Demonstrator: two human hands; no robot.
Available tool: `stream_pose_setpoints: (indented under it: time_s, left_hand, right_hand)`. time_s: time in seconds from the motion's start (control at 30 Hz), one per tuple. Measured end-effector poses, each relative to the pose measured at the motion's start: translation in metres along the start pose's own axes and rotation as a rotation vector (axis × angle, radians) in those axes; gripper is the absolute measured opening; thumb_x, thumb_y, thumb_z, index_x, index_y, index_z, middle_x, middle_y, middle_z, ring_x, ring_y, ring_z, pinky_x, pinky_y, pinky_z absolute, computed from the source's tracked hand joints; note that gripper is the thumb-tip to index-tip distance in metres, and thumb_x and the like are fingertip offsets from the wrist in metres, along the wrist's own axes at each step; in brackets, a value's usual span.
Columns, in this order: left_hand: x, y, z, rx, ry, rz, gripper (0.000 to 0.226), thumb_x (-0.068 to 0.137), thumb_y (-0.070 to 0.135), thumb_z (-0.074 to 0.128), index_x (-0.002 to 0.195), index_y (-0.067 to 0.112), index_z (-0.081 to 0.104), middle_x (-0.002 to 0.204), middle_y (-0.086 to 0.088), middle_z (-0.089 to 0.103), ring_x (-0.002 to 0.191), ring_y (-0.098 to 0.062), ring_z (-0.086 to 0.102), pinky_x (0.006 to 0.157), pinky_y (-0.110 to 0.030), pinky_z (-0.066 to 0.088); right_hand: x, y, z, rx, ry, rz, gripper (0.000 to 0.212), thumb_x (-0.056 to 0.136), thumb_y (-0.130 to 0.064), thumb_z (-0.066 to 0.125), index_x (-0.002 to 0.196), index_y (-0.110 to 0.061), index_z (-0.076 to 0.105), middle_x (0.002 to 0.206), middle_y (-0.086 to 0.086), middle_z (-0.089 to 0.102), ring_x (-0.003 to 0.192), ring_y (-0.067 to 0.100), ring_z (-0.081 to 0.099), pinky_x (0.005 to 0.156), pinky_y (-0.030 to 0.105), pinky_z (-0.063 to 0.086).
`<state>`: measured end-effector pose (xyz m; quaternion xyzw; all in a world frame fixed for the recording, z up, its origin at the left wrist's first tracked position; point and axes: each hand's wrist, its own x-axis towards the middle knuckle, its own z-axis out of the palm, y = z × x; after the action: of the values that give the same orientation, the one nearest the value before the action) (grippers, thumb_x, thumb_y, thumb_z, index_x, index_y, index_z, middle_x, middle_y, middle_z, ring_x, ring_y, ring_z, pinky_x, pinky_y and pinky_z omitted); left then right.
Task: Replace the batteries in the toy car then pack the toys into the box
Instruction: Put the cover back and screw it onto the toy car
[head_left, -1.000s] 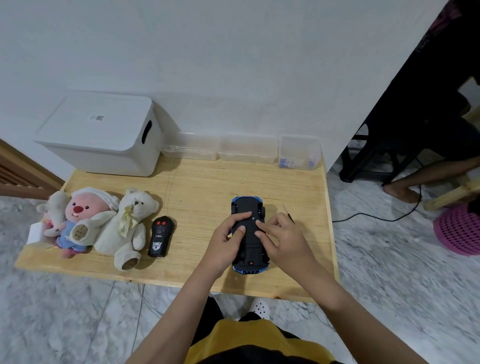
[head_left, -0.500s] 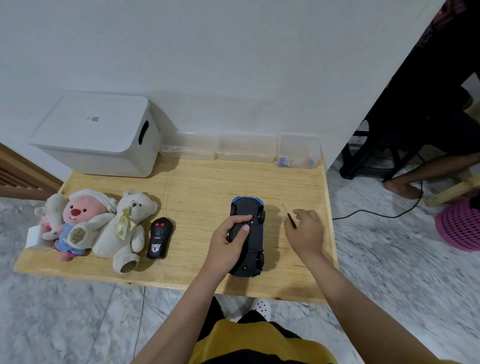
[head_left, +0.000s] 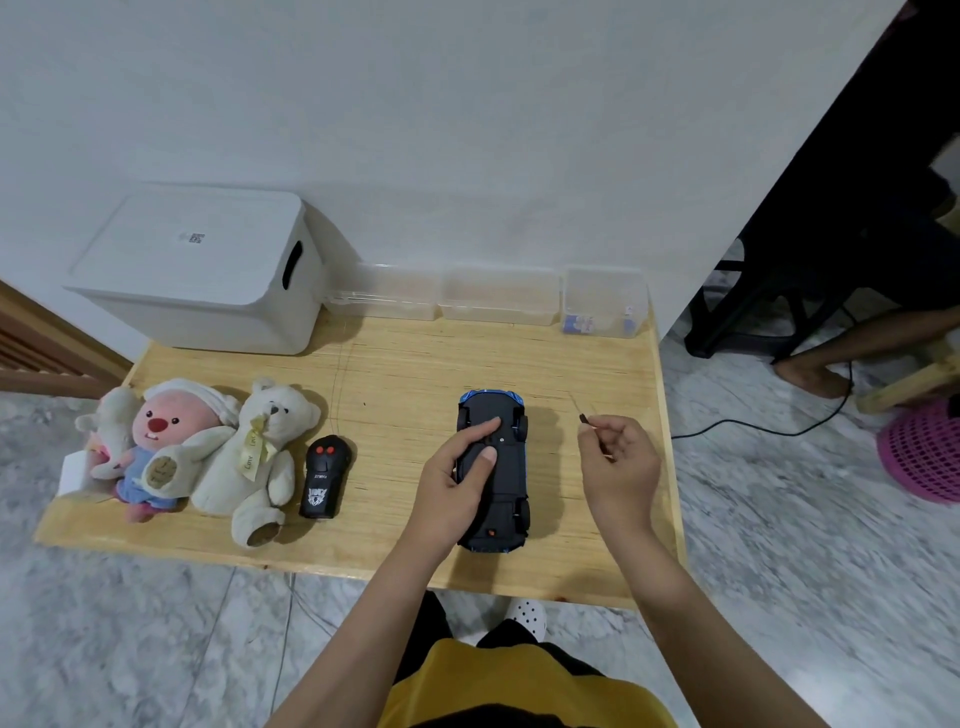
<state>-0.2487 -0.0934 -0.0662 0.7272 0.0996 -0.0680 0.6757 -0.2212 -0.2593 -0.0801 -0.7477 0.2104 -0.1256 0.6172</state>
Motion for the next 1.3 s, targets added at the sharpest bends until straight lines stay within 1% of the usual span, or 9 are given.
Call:
stream_pose_setpoints:
  time_s: [0.13,0.27,0.4,0.5,0.63,0.93,1.1,1.2,1.3]
  left_hand:
    - [0.001,0.005,0.004,-0.066,-0.032,-0.026,0.043,0.096,0.014,0.054,0.130,0.040,0.053,0.127,0.014,0.060,0.115,-0.002,0.058,0.093,-0.025,0.050]
    - [0.002,0.013,0.006,-0.062,-0.063,-0.007,0.057,0.094,0.004,0.053,0.138,0.039,0.042,0.125,0.017,0.058,0.106,0.002,0.060,0.081,-0.017,0.051]
    - [0.002,0.017,0.007,-0.033,-0.078,0.023,0.065,0.092,-0.004,0.052,0.141,0.035,0.037,0.128,0.007,0.058,0.099,0.004,0.060,0.077,-0.016,0.052]
    - [-0.001,0.021,0.008,-0.056,-0.088,0.045,0.064,0.091,-0.003,0.055,0.142,0.033,0.037,0.126,0.003,0.060,0.092,0.006,0.063,0.077,-0.019,0.054]
    - [-0.003,0.024,0.007,-0.071,-0.090,0.076,0.066,0.090,-0.001,0.058,0.139,0.036,0.036,0.126,0.003,0.060,0.098,0.002,0.064,0.078,-0.019,0.054]
    - [-0.007,0.028,0.007,-0.079,-0.090,0.119,0.068,0.089,-0.004,0.059,0.135,0.040,0.037,0.124,0.004,0.062,0.105,-0.004,0.063,0.083,-0.019,0.052]
    - [-0.008,0.027,0.006,-0.065,-0.089,0.127,0.068,0.088,-0.003,0.060,0.136,0.039,0.036,0.121,0.010,0.062,0.104,-0.004,0.063,0.084,-0.020,0.052]
    - [-0.009,0.026,0.005,-0.058,-0.085,0.129,0.067,0.088,-0.002,0.061,0.136,0.039,0.038,0.122,0.006,0.062,0.106,-0.006,0.063,0.085,-0.022,0.052]
    - [-0.010,0.025,0.005,-0.045,-0.080,0.128,0.066,0.088,-0.001,0.061,0.135,0.040,0.040,0.124,0.003,0.063,0.106,-0.009,0.064,0.086,-0.025,0.053]
  right_hand:
    - [-0.017,-0.029,-0.005,0.251,-0.111,0.124,0.007,0.085,-0.003,0.066,0.089,-0.008,0.069,0.078,0.004,0.067,0.065,0.007,0.061,0.067,0.031,0.055]
    - [-0.025,-0.044,-0.005,0.414,-0.179,0.200,0.009,0.087,-0.004,0.062,0.087,-0.009,0.069,0.075,0.006,0.062,0.068,0.009,0.059,0.064,0.028,0.057]
    - [-0.028,-0.052,-0.001,0.390,-0.160,0.164,0.011,0.092,-0.010,0.058,0.086,-0.011,0.067,0.072,0.006,0.066,0.066,0.009,0.063,0.058,0.028,0.058]
    - [-0.031,-0.054,0.001,0.303,-0.144,0.051,0.012,0.094,-0.013,0.054,0.087,-0.013,0.063,0.072,0.007,0.067,0.064,0.011,0.065,0.058,0.027,0.058]
    - [-0.037,-0.054,0.003,0.181,-0.099,-0.112,0.014,0.095,-0.015,0.051,0.087,-0.024,0.058,0.075,0.002,0.066,0.067,0.010,0.067,0.061,0.026,0.058]
    - [-0.041,-0.056,0.004,0.130,-0.072,-0.262,0.020,0.095,-0.014,0.050,0.089,-0.032,0.055,0.084,0.001,0.066,0.077,0.011,0.068,0.060,0.017,0.055]
    - [-0.043,-0.056,0.003,0.121,-0.084,-0.296,0.021,0.095,-0.012,0.050,0.090,-0.032,0.056,0.085,0.001,0.065,0.079,0.010,0.068,0.061,0.018,0.055]
    - [-0.043,-0.054,0.003,0.100,-0.084,-0.324,0.022,0.095,-0.010,0.051,0.090,-0.031,0.056,0.084,0.001,0.065,0.079,0.008,0.067,0.061,0.019,0.056]
    - [-0.041,-0.051,0.004,0.005,-0.080,-0.413,0.014,0.095,-0.011,0.051,0.090,-0.021,0.059,0.080,0.000,0.065,0.076,0.007,0.066,0.059,0.025,0.057]
